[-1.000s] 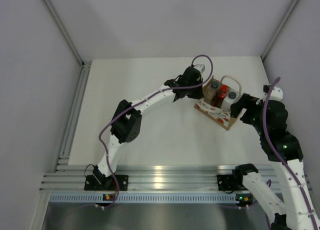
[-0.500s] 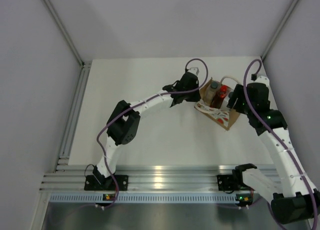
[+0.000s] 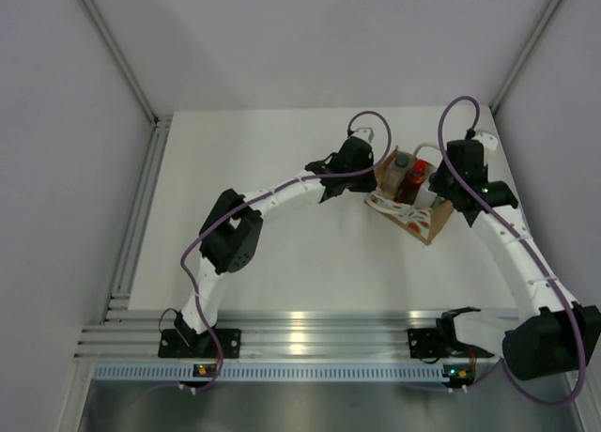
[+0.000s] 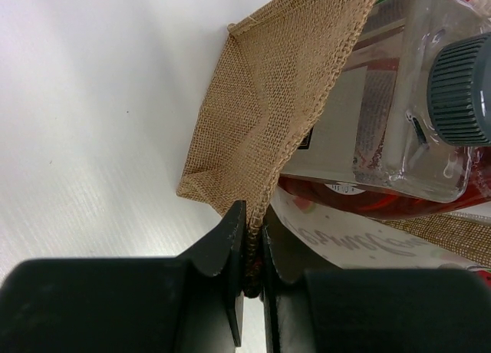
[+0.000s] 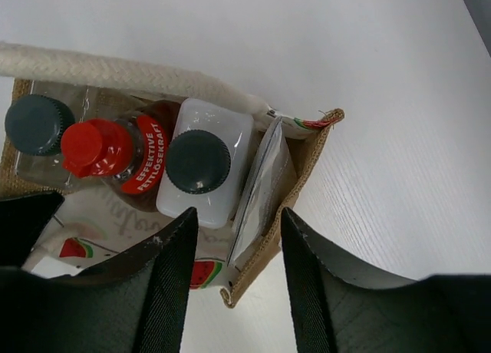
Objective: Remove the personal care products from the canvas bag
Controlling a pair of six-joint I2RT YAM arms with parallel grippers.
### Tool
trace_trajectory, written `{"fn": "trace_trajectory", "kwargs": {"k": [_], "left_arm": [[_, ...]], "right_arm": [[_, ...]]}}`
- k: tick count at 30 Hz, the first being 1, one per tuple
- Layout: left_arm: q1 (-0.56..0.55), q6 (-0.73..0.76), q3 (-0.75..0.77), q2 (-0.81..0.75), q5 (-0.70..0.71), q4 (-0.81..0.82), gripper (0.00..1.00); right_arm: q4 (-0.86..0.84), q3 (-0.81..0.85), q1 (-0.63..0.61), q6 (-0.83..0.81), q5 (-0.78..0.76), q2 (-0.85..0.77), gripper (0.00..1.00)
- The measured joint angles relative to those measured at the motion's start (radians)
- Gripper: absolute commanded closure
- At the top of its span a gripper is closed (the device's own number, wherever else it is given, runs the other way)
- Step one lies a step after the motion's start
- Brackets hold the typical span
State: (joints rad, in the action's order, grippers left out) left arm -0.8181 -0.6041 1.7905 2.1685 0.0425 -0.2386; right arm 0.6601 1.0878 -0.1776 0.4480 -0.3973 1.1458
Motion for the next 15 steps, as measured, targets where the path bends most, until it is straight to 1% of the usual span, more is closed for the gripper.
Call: {"fn": "trace_trajectory", "kwargs": {"k": [3, 5, 9, 15], "left_arm": [[0.000, 0.000, -0.005, -0.003, 0.000, 0.001, 1.00], [-0.001, 0.002, -0.013, -0.010, 0.001, 0.002, 1.00], [-0.003, 0.006, -0.026, -0.020, 0.005, 0.001, 1.00], [-0.004, 0.010, -0.029, -0.024, 0.005, 0.000, 1.00]], "right_arm": [[-0.023, -0.002, 0.012, 0.005, -0.003, 0.033, 0.65], [-0.040, -0.014, 0.026, 0.010, -0.003, 0.043, 0.68], [-0.051, -0.032, 0.046, 0.023, -0.004, 0.055, 0.72], [-0.090, -0.050, 0.063, 0.030, 0.000, 0.091, 0.73]]}}
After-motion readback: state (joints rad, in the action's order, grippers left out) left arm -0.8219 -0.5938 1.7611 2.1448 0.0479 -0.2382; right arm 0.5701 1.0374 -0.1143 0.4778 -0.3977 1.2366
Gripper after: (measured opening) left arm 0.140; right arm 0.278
